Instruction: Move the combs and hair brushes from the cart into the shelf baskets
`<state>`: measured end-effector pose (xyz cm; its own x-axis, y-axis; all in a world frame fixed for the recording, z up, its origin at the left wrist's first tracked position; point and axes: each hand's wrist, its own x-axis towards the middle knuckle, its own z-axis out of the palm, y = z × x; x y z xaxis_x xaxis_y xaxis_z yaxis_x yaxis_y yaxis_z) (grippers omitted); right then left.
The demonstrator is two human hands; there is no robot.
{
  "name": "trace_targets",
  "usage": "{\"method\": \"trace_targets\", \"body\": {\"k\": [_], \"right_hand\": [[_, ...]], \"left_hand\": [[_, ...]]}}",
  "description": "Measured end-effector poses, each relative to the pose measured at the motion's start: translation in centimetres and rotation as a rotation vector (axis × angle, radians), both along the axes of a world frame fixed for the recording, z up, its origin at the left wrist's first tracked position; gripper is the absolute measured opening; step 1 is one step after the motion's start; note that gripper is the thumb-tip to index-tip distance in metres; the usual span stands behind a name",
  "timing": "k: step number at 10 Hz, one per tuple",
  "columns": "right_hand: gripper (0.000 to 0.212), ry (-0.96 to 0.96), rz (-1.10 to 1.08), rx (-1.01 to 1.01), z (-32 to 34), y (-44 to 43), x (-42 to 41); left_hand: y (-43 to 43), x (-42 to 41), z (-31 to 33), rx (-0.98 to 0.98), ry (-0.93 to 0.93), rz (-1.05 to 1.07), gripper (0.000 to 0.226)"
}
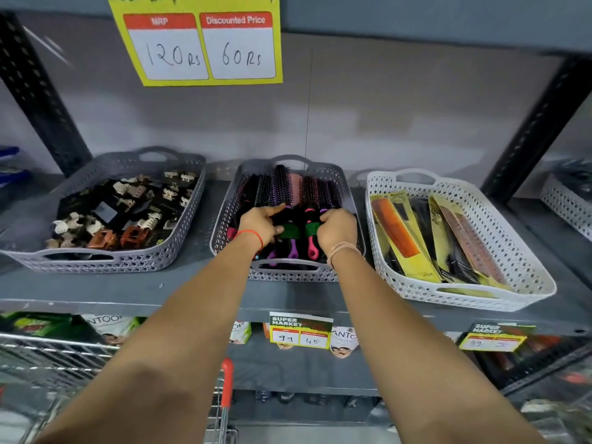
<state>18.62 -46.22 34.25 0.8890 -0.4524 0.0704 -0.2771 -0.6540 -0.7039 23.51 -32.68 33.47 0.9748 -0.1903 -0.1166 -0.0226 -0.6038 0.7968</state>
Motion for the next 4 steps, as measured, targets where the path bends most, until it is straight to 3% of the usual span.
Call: {"method": "trace_targets", "body": {"k": [1,2,3,4], "right_hand": [[0.033,-0.070,0.000,-0.130,0.1,0.5,-1.9],[0.041,-0.106,0.075,-0.395,-1.2,1.3,-5.0],[0.057,0.012,0.107,-0.430,-2.5,1.8,-7.9],[0.059,0.071,0.143,-0.508,-2.7,3.6,-11.4]], "left_hand": [[-0.8,-0.5,-0.4,0.188,-0.100,-0.018,0.052],[-1.1,-2.4,0.1,0.418,-0.197,-0.003,0.047],[0.0,-4.3,0.3,0.505,-0.238,-0.016,0.046],[1.4,-9.3,-0.3,0.527,-0.336,-0.078,0.055]]}}
